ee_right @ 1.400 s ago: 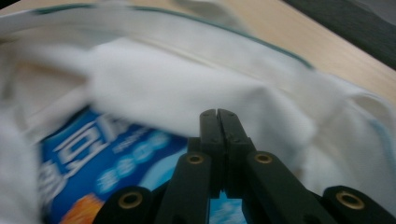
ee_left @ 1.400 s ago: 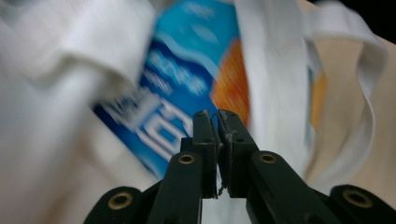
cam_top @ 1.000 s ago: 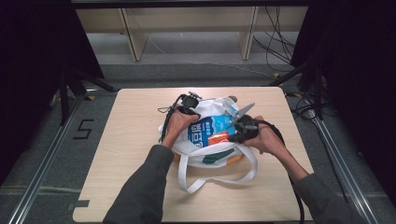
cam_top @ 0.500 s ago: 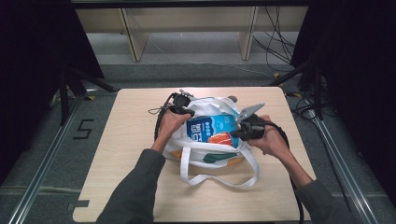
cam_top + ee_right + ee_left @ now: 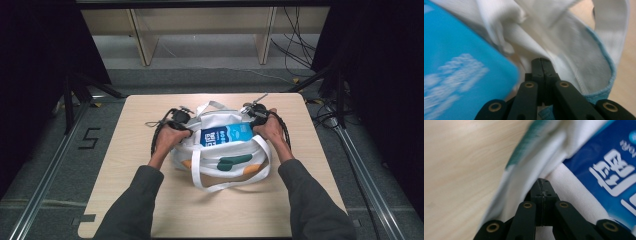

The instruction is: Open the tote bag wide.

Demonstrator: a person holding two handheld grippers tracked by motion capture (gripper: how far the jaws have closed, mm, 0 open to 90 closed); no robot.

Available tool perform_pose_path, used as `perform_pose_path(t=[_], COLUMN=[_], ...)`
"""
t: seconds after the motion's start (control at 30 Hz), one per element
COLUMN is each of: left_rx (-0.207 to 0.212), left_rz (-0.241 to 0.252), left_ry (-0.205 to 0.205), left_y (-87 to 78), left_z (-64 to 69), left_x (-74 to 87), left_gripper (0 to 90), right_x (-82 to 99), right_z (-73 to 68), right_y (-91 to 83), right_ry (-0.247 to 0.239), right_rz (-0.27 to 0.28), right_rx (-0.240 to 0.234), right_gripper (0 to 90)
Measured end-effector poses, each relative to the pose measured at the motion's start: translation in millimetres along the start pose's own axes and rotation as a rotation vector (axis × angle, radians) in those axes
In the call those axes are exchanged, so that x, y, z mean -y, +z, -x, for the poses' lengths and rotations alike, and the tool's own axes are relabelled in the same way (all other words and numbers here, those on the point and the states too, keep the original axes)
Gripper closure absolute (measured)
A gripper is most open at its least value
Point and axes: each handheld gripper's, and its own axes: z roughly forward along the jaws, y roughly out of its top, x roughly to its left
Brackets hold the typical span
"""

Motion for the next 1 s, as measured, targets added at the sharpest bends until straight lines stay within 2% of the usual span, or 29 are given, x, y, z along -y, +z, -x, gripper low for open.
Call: perform_pose_path(t=[0.03, 0.1, 0.13, 0.17, 0.2, 0.23, 0.27, 0.3, 0.33, 0.37, 0.4, 0.43, 0.47, 0.5, 0.53, 0.57, 0.6, 0.63, 0.67, 0.7, 0.73, 0.77, 0.8, 0.83, 0.87, 0.9, 0.93, 0.97, 1.0], left_rx=[0.012, 0.005, -0.066, -0.066, -0.085, -0.076, -0.076, -0.068, -0.021, -0.021, 0.004, 0.027, 0.083, 0.083, 0.147, 0.147, 0.152, 0.147, 0.134, 0.134, 0.116, 0.116, 0.074, 0.020, 0.090, 0.090, 0.125, 0.112, 0.077], left_rz=[0.003, 0.019, -0.001, -0.001, -0.007, 0.011, 0.011, 0.021, 0.097, 0.097, 0.119, 0.127, 0.130, 0.130, 0.123, 0.123, 0.109, 0.079, 0.029, 0.029, 0.004, 0.004, -0.006, -0.041, -0.014, -0.014, 0.022, 0.020, 0.013], left_ry=[-0.003, -0.017, 0.057, 0.057, 0.093, 0.084, 0.084, 0.077, 0.061, 0.061, 0.066, 0.079, 0.120, 0.120, 0.146, 0.146, 0.161, 0.194, 0.234, 0.234, 0.252, 0.252, 0.272, 0.289, 0.201, 0.201, 0.140, 0.164, 0.227], left_y=[0.3, 1.4, -0.3, -0.3, -3.4, -9.6, -9.6, -11.9, -21.0, -21.0, -26.3, -29.4, -33.9, -33.9, -35.2, -35.2, -33.3, -30.9, -26.0, -26.0, -26.5, -26.5, -28.9, -32.7, -32.5, -32.5, -32.2, -33.2, -33.9], left_z=[-3.0, -3.1, 7.3, 7.3, 11.0, 11.9, 11.9, 12.4, 20.1, 20.1, 25.1, 29.5, 43.7, 43.7, 57.3, 57.3, 63.3, 67.4, 69.6, 69.6, 65.1, 65.1, 61.7, 46.9, 35.6, 35.6, 33.0, 36.3, 40.5], left_x=[2.7, 3.8, 0.7, 0.7, 0.0, 0.1, 0.1, 0.2, 1.1, 1.1, 2.0, 2.4, 2.6, 2.6, 1.5, 1.5, 2.0, 3.2, 9.1, 9.1, 18.3, 18.3, 23.1, 34.7, 41.7, 41.7, 47.2, 48.5, 47.6], left_gripper=[89.5, 89.6, 89.5, 89.3, 87.6, 86.4, 85.6, 85.6, 83.6, 83.5, 83.5, 83.5, 83.1, 82.9, 83.0, 83.1, 83.1, 83.4, 84.5, 85.5, 87.4, 89.3, 89.5, 89.6, 89.8, 89.8, 89.8, 89.8, 89.8], right_x=[3.3, 4.9, 3.9, 3.9, -0.8, -3.1, -5.1, -5.1, -8.1, -8.1, -8.0, -8.0, -4.9, -3.0, 0.9, 0.9, 5.0, 10.2, 21.1, 21.1, 38.0, 38.0, 56.0, 65.6, 76.4, 87.8, 87.8, 94.4, 94.7], right_z=[6.0, 6.4, 5.5, 5.5, 2.4, -1.6, -3.1, -3.1, -8.8, -8.8, -19.9, -19.9, -32.9, -38.7, -47.6, -47.6, -53.2, -59.0, -67.2, -67.2, -72.0, -72.0, -75.5, -76.4, -77.7, -81.3, -81.3, -83.5, -83.5], right_y=[6.1, 8.6, 4.4, 4.4, -7.2, -17.6, -27.6, -27.6, -49.0, -49.0, -64.6, -64.6, -74.8, -77.0, -80.2, -80.2, -79.5, -81.8, -84.3, -84.3, -88.5, -88.5, -92.7, -92.7, -90.3, -86.3, -86.3, -84.0, -82.7], right_ry=[-0.007, 0.016, 0.032, 0.032, -0.037, -0.018, -0.034, -0.034, -0.069, -0.069, -0.067, -0.067, -0.120, -0.126, -0.169, -0.169, -0.200, -0.210, -0.253, -0.253, -0.305, -0.305, -0.339, -0.370, -0.387, -0.346, -0.346, -0.326, -0.359], right_rz=[0.005, 0.003, -0.019, -0.019, 0.009, 0.022, 0.061, 0.061, 0.133, 0.133, 0.199, 0.199, 0.179, 0.169, 0.147, 0.147, 0.158, 0.143, 0.125, 0.125, 0.108, 0.108, 0.060, 0.023, -0.019, -0.037, -0.037, -0.049, -0.029], right_rx=[-0.006, -0.012, -0.005, -0.005, 0.031, 0.031, 0.022, 0.022, 0.010, 0.010, -0.028, -0.028, -0.054, -0.079, -0.136, -0.136, -0.137, -0.144, -0.145, -0.145, -0.172, -0.172, -0.176, -0.168, -0.153, -0.179, -0.179, -0.179, -0.160], right_gripper=[90.0, 90.0, 90.0, 90.0, 90.0, 90.0, 90.0, 90.0, 90.0, 90.0, 90.0, 90.0, 90.0, 90.0, 90.0, 90.0, 90.0, 90.0, 90.0, 90.0, 90.0, 90.0, 90.0, 90.0, 90.0, 90.0, 90.0, 90.0, 90.0])
